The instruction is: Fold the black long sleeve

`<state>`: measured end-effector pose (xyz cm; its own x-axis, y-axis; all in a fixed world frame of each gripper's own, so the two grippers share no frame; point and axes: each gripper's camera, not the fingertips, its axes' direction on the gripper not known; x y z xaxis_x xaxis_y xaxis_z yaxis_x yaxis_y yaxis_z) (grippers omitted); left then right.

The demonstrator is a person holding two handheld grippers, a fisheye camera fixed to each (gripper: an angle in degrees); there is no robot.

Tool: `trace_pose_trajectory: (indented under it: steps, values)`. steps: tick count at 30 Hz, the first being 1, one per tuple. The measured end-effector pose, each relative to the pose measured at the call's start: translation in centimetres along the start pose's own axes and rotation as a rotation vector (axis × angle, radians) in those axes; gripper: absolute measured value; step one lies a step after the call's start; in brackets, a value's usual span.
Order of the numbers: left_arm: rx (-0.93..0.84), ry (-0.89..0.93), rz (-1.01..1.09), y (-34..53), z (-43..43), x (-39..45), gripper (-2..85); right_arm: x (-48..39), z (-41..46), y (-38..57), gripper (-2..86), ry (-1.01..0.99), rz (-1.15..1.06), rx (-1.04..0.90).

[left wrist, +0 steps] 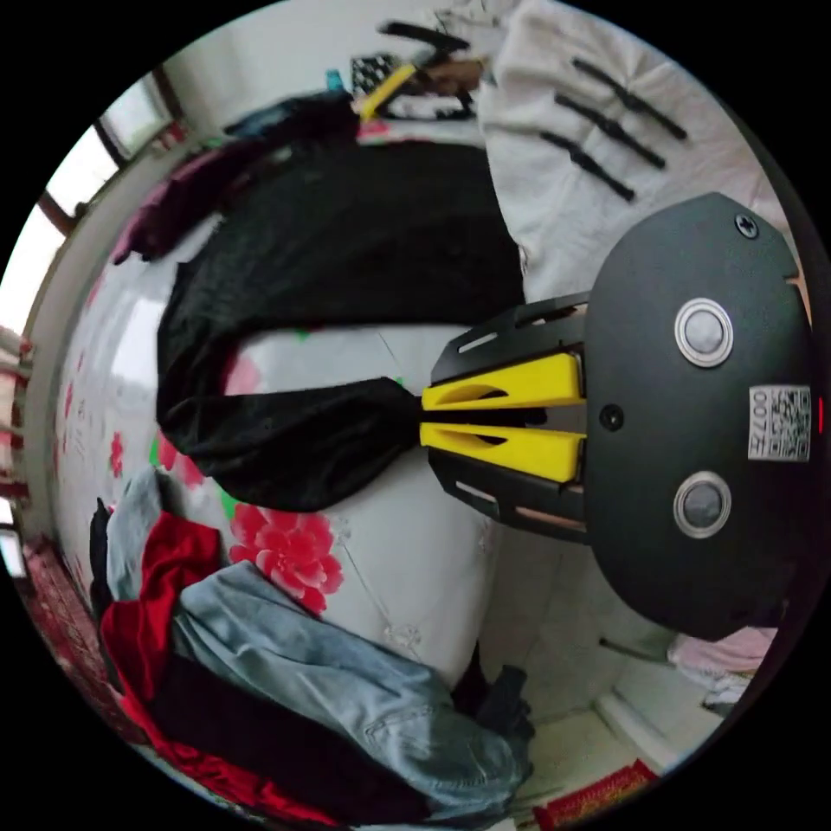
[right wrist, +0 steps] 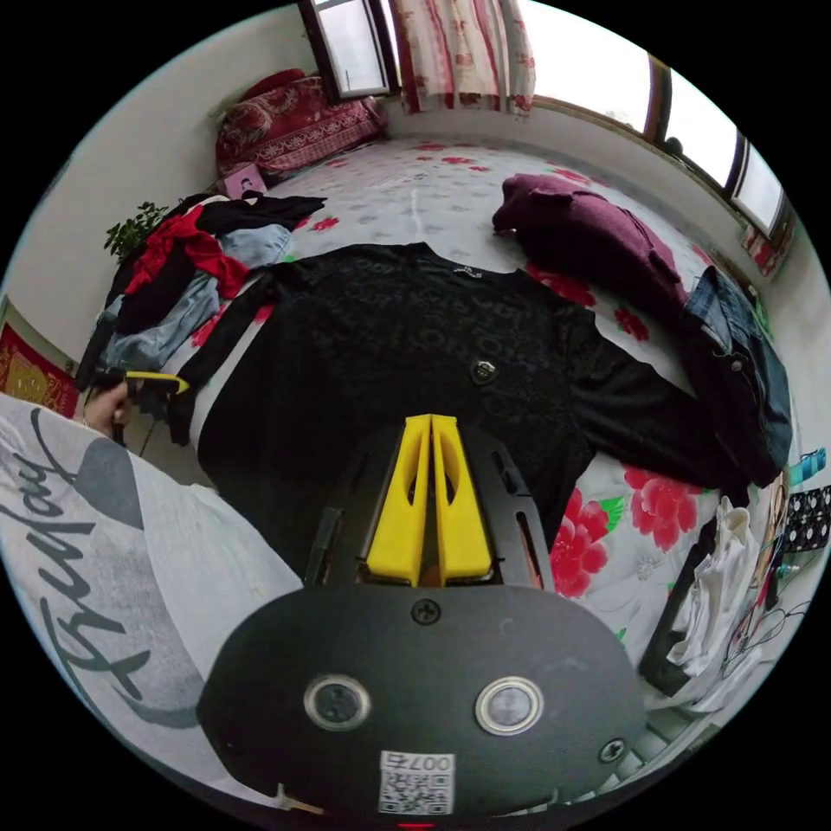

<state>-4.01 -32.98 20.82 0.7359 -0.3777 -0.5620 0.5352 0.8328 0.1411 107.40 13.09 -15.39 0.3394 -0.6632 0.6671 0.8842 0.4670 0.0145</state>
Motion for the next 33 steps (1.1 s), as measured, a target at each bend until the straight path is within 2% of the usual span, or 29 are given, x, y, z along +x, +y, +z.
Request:
trace_pose_trajectory:
  steps: [4,7,10,14,17,19,22,25,26,27,29,33]
  values:
    - [0.327,0.488,-0.085,-0.3,-8.7,-3.9,-0.4,-1.5,-4.6,2.7,0.2,-0.012,-0.048,0.055]
    - [0.515,0.697,0.011,-0.3,-14.1,-3.1,-0.6,-2.1,-8.6,3.9,1.5,-0.109,-0.064,0.133]
    - [0.513,0.766,0.124,-0.6,-16.1,0.3,-0.7,-3.3,-13.4,3.5,3.8,-0.269,-0.109,0.251]
    - [0.446,0.772,0.211,-0.2,-15.4,4.6,-0.7,-7.2,-18.6,1.8,7.2,-0.396,-0.235,0.36]
    - [0.389,0.804,0.254,-0.1,-14.1,7.3,-0.6,-10.5,-19.9,-0.1,8.8,-0.441,-0.329,0.353]
    - [0.342,0.814,0.289,-0.2,-13.4,9.6,-0.4,-12.9,-19.7,-1.6,9.0,-0.445,-0.386,0.308]
    - [0.296,0.759,0.38,-0.3,-12.9,13.1,0.7,-16.2,-19.1,-3.5,7.4,-0.346,-0.451,0.268]
    - [0.312,0.659,0.456,0.3,-12.8,15.3,2.7,-14.6,-19.3,-4.4,5.4,-0.112,-0.331,0.298]
    - [0.317,0.638,0.463,0.5,-12.7,15.5,3.1,-12.2,-19.8,-4.0,5.0,-0.102,-0.285,0.311]
    - [0.324,0.588,0.465,0.8,-12.2,15.6,3.4,-10.6,-19.9,-3.6,4.8,-0.111,-0.253,0.313]
    - [0.313,0.49,0.447,1.2,-10.8,15.3,3.7,-2.6,-18.9,-1.4,4.6,-0.195,-0.048,0.231]
    - [0.176,0.31,0.351,1.6,-4.4,13.7,3.9,7.0,-14.8,6.2,5.2,-0.242,0.235,0.126]
